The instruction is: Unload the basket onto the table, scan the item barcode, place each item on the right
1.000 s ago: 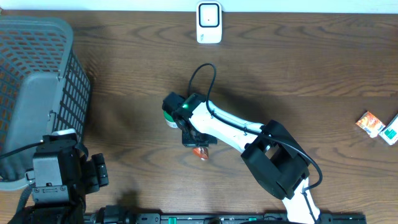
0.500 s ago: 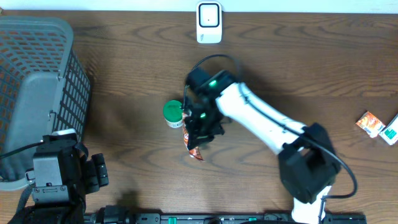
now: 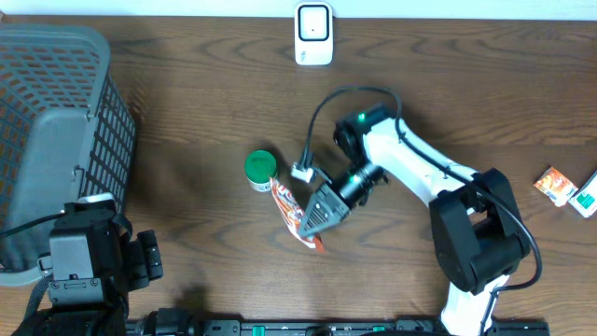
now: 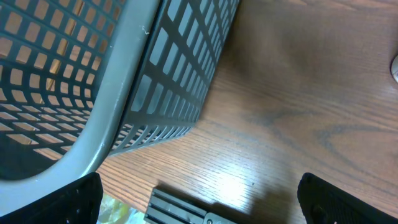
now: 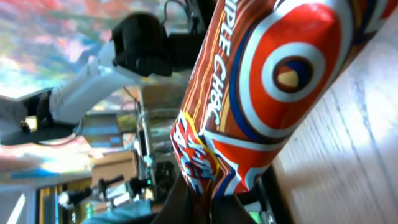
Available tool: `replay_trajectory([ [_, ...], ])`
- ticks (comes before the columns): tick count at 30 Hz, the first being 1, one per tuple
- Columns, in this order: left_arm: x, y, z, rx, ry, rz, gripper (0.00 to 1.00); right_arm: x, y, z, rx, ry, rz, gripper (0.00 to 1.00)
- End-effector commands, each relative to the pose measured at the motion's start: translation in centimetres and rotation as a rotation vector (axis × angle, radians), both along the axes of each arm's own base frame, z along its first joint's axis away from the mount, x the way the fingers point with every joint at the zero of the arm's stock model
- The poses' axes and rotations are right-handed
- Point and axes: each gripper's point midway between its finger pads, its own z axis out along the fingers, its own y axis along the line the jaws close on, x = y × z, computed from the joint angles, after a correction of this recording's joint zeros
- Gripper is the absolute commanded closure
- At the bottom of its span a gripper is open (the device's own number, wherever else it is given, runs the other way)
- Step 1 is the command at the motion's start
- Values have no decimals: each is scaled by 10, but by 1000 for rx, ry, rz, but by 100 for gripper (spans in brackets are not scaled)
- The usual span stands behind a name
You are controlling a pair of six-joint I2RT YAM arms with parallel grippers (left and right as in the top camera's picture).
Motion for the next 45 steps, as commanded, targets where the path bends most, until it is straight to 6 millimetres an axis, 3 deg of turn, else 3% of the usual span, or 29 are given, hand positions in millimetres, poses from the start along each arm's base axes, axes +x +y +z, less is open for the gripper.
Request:
replay_trajectory([
  [1, -1, 0, 1, 5, -4, 0, 2, -10, 0, -4, 136, 4, -28, 99],
  [7, -1, 0, 1, 5, -4, 0, 2, -13, -12, -30, 95, 47, -83, 99],
  [12, -1, 0, 1, 5, -4, 0, 2, 1, -30, -70, -112, 20, -126, 99],
  [22, -1, 0, 1, 5, -4, 0, 2, 28, -48, -107, -278, -146, -141, 99],
  [26, -1, 0, 1, 5, -4, 0, 2, 27, -37, -96, -199, -108, -160, 99],
  [29, -1, 0, 1, 5, -4, 0, 2, 20, -24, -70, -107, 48, -213, 99],
  [34, -1, 0, 1, 5, -4, 0, 2, 0, -33, -59, -337, 396, -307, 99],
  [39, -1, 0, 1, 5, -4, 0, 2, -20, -43, -42, -493, 637, -336, 99],
  [45, -1, 0, 2, 5, -4, 0, 2, -16, -38, -27, -486, 783, -388, 99],
])
